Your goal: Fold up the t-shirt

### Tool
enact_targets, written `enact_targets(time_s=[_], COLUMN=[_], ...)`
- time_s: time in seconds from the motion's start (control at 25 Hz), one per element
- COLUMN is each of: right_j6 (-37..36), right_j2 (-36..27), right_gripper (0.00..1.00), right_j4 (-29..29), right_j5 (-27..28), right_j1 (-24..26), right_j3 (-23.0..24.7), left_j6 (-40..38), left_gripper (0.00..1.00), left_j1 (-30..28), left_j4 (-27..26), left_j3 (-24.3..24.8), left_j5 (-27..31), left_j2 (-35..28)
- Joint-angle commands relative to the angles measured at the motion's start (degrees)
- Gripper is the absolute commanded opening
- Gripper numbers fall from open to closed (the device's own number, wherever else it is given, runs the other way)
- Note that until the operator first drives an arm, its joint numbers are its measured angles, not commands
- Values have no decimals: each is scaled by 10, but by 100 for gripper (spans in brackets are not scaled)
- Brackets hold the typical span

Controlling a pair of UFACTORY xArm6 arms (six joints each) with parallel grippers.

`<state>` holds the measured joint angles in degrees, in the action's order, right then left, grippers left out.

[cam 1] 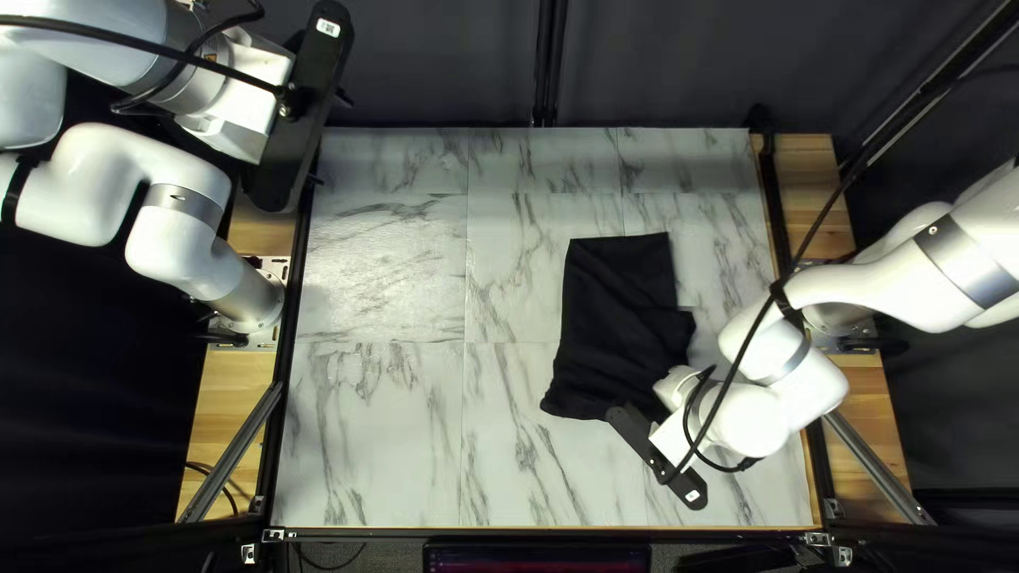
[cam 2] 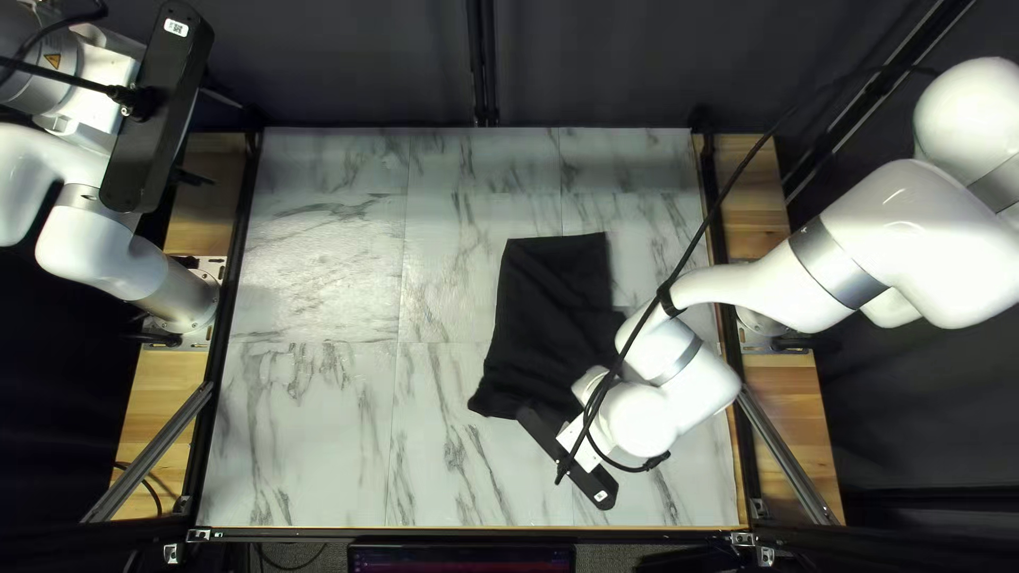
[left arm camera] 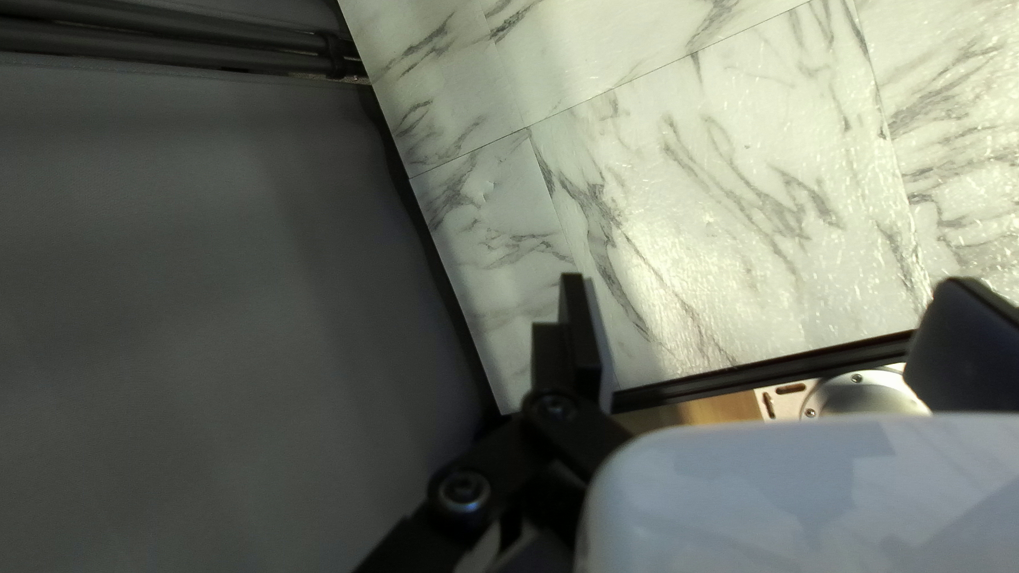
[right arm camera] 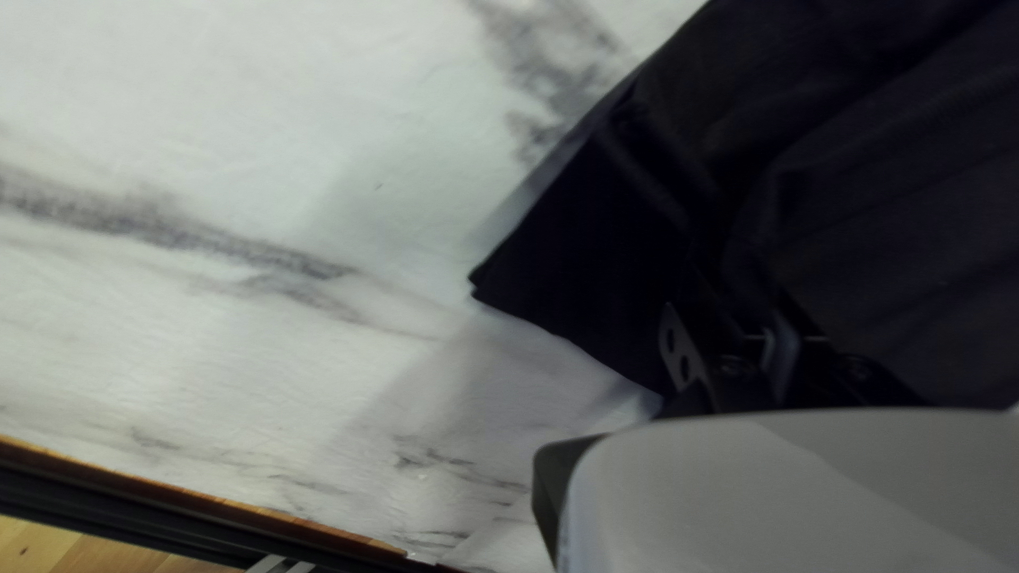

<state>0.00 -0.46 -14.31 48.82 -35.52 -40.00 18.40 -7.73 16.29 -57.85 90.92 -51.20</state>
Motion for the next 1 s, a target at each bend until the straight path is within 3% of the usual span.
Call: enact_targets(time_s=[0.04, 0.24, 0.4, 0.76, 1.0], right_j6=[-35, -79, -122, -255, -272], right_j2=[-12, -66, -98, -223, -234], right_gripper=[100, 100, 100, 100, 100], right_j4=[33, 54, 67, 142, 185], right_j5=[-15, -13, 12, 78, 84], right_j1=[10, 46, 77, 215, 255], right_j3=[28, 62, 63, 122, 154], left_j6=[0, 0, 0, 0, 0], left_gripper=[100, 100, 100, 100, 100], left_j1=[0, 0, 0, 0, 0], left_j4=[0, 0, 0, 0, 0], left_j3=[0, 0, 0, 0, 0], left_j5=[0, 0, 0, 0, 0], left_j2=[0, 0, 0, 0, 0])
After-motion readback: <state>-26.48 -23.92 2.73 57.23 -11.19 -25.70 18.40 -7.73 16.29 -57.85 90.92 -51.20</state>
